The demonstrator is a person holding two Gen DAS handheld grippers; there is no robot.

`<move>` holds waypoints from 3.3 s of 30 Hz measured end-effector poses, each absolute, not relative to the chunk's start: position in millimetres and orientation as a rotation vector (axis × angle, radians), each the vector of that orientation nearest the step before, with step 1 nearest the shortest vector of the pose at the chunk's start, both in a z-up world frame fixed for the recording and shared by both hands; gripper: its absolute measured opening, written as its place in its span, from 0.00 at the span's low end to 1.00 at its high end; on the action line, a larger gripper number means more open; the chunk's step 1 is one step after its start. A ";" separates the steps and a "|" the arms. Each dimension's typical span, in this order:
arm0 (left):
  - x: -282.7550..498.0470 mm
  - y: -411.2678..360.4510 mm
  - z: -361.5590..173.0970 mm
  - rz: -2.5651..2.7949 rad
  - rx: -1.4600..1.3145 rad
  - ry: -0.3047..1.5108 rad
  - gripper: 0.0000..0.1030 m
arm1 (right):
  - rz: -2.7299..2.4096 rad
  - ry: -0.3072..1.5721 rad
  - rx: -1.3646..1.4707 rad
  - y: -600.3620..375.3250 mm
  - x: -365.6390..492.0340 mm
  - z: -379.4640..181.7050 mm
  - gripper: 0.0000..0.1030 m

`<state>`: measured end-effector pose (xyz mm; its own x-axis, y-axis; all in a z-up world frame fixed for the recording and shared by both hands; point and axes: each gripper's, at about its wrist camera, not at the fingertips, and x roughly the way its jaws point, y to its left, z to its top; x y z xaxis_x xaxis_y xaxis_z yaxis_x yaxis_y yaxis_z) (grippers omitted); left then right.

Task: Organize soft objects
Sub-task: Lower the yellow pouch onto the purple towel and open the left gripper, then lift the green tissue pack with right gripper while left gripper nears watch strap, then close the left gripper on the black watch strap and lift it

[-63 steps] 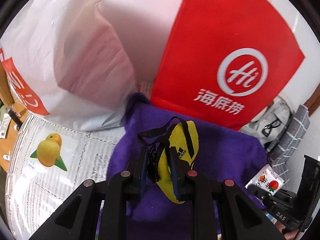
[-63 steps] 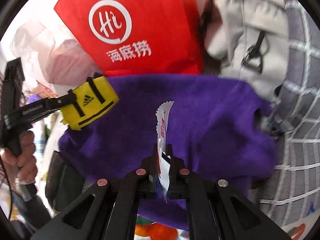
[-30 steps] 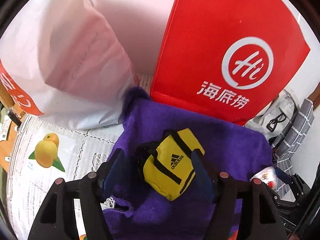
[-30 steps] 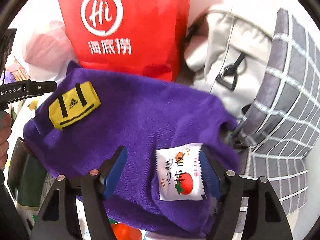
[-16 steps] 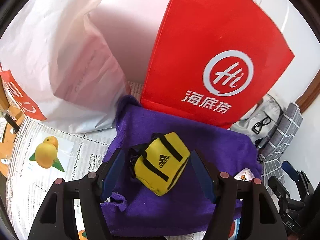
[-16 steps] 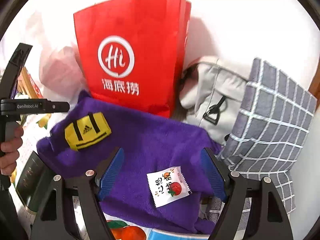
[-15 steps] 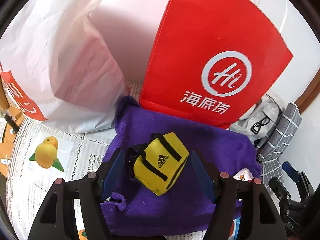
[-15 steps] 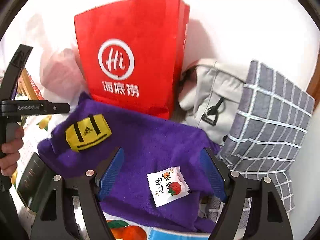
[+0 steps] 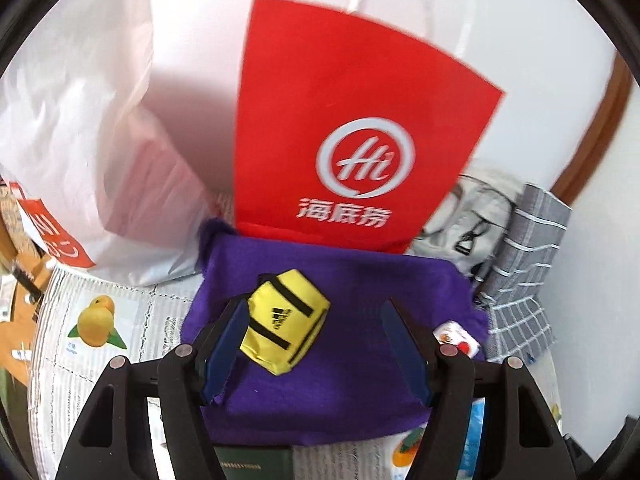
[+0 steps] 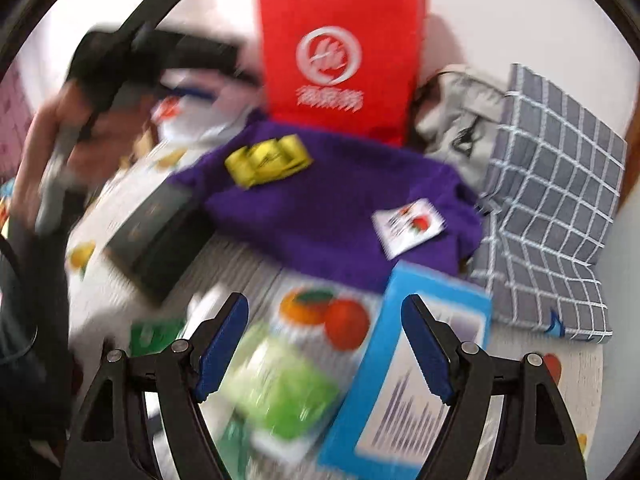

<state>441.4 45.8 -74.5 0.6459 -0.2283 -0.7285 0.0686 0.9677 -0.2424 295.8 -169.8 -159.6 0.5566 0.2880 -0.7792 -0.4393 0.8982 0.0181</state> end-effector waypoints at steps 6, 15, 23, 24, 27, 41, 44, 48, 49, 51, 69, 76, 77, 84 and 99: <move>411.7 47.9 -69.6 -0.196 -0.198 0.842 0.67 | 0.539 0.879 -0.394 -150.5 273.8 -165.1 0.82; 351.2 90.2 -88.4 -0.159 -0.201 0.900 0.67 | 0.607 1.019 -0.633 -118.1 290.9 -209.3 0.81; 284.1 121.0 -113.6 -0.108 -0.239 0.940 0.67 | 0.566 1.008 -0.406 -142.7 292.0 -190.9 0.57; 278.8 123.8 -116.5 -0.101 -0.248 0.947 0.67 | 0.558 0.989 -0.355 -147.6 286.9 -184.2 0.57; 260.1 131.5 -125.3 -0.083 -0.273 0.969 0.67 | 0.520 0.940 -0.271 -154.6 271.1 -170.2 0.57; 172.4 96.1 -192.6 -0.075 -0.224 1.104 0.65 | 0.313 0.783 0.031 -210.6 165.4 -151.7 0.57; 162.8 78.9 -210.1 -0.053 -0.182 1.156 0.65 | 0.297 0.787 0.034 -219.4 146.7 -163.7 0.58; 155.9 61.1 -216.7 0.006 -0.092 1.129 0.65 | 0.229 0.833 0.061 -238.0 132.0 -192.0 0.58; 155.4 56.5 -217.7 0.024 -0.065 1.115 0.67 | 0.224 0.842 0.068 -242.1 129.5 -197.6 0.58; 155.7 49.7 -219.2 0.053 -0.029 1.092 0.70 | 0.198 0.852 0.067 -248.0 125.0 -208.8 0.58; 140.1 39.1 -216.9 -0.059 0.077 1.037 0.19 | 0.213 0.862 0.068 -248.8 123.9 -253.8 0.60; 138.8 40.8 -218.0 -0.066 0.035 1.017 0.21 | 0.203 0.853 0.052 -247.4 124.7 -256.9 0.61; 140.3 40.4 -218.3 -0.065 0.043 1.012 0.21 | 0.201 0.851 0.049 -246.9 125.1 -257.4 0.63; 139.8 38.9 -219.6 -0.058 0.058 0.980 0.20 | 0.192 0.865 0.007 -246.4 124.1 -258.0 0.64; 135.9 52.0 -200.3 -0.065 -0.085 0.968 0.19 | 0.194 0.855 0.011 -254.2 115.6 -211.6 0.53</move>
